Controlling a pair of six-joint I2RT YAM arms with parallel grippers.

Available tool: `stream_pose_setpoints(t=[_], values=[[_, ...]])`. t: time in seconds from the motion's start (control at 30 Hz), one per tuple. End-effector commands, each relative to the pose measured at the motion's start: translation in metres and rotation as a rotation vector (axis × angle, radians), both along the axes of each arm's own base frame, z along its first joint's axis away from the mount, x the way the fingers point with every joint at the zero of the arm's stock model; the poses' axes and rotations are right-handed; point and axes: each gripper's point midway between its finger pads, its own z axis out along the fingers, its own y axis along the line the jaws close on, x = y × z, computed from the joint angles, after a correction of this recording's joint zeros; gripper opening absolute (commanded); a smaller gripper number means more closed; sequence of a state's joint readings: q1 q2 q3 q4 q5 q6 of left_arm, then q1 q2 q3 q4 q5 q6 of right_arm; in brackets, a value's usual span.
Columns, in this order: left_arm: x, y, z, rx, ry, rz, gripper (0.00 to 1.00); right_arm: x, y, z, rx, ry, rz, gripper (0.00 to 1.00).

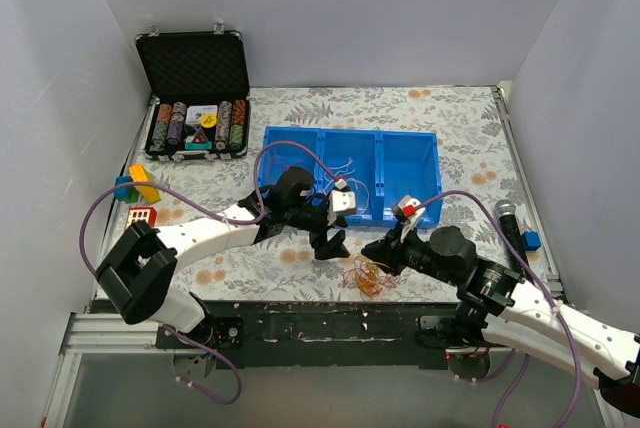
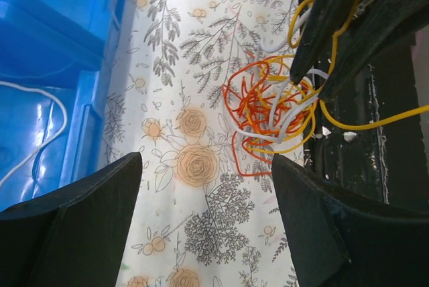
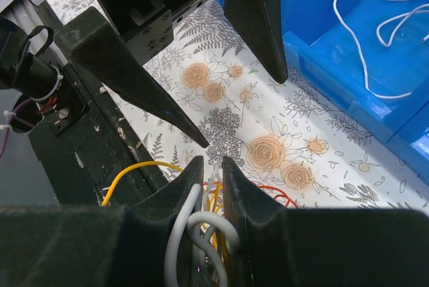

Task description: Untangle the cables

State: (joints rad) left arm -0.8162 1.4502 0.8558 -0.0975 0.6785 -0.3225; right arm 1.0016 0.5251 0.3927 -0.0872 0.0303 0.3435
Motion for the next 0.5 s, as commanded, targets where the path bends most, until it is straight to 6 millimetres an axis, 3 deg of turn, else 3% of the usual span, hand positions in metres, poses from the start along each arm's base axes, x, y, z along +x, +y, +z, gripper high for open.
stream_pose_setpoints(t=[0.0,0.07,0.2,0.47], values=[[-0.014,-0.017,0.013,-0.099,0.004,-0.084,0.73,-0.004,0.003,0.022,0.047,-0.020,0.023,0.24],[-0.020,-0.021,0.016,-0.115,0.027,-0.106,0.70,-0.004,0.001,0.023,0.054,-0.018,0.017,0.24],[-0.046,-0.022,0.021,-0.134,0.106,-0.204,0.73,0.000,-0.002,0.027,0.066,-0.030,-0.014,0.22],[-0.048,-0.029,0.012,-0.120,0.116,-0.222,0.74,0.003,-0.004,0.033,0.082,-0.042,-0.033,0.21]])
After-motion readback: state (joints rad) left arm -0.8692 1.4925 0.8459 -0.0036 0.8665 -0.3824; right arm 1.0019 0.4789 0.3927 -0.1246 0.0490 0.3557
